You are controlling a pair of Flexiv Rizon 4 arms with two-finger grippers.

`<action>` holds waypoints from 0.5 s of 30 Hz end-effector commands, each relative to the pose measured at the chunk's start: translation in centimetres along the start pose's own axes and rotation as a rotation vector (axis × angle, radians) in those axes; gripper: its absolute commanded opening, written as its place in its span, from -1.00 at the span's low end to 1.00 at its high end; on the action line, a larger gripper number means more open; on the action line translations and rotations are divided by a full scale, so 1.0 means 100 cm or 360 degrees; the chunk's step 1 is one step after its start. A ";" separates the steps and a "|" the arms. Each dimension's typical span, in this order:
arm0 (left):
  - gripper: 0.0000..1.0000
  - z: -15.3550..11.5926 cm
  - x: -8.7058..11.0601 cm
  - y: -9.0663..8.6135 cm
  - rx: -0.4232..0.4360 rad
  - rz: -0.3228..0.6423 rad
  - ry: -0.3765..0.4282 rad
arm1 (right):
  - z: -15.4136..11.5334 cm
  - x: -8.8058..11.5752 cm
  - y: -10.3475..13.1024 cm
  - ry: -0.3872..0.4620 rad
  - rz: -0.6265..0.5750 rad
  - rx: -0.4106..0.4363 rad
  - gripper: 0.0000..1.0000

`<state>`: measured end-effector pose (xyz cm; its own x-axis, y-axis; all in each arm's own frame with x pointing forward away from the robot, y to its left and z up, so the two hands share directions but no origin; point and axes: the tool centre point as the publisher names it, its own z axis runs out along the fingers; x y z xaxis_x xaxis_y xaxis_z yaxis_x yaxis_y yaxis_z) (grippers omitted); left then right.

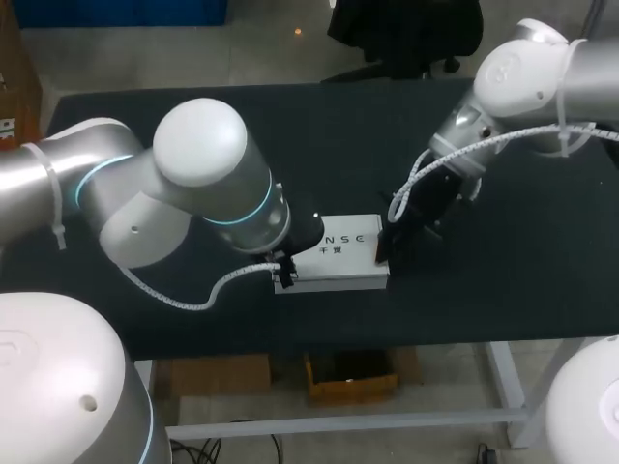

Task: Assemble the packaging by folding the flat box into shape, placing the metal phone stand inside, and closing the box properly

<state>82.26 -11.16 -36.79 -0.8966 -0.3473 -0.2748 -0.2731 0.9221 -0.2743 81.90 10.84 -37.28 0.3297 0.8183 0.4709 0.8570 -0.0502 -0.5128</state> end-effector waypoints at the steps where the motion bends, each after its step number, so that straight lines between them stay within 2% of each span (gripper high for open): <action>1: -1.00 0.013 0.002 0.001 -0.0004 -0.0011 0.0007 | 0.005 -0.002 0.008 -0.0001 0.0004 0.0023 -1.00; 9: -1.00 0.017 0.003 0.004 0.0000 -0.0030 0.0032 | 0.009 -0.004 0.013 -0.0003 0.0018 0.0042 -1.00; 15: -1.00 0.001 0.003 0.001 0.0024 -0.0018 -0.0027 | -0.002 0.001 -0.002 0.0018 -0.0030 -0.0012 -1.00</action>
<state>82.57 -11.17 -37.17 -0.8943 -0.3563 -0.2706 -0.2775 0.9162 -0.2893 82.38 10.95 -37.51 0.3204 0.8140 0.4846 0.8579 -0.0324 -0.5128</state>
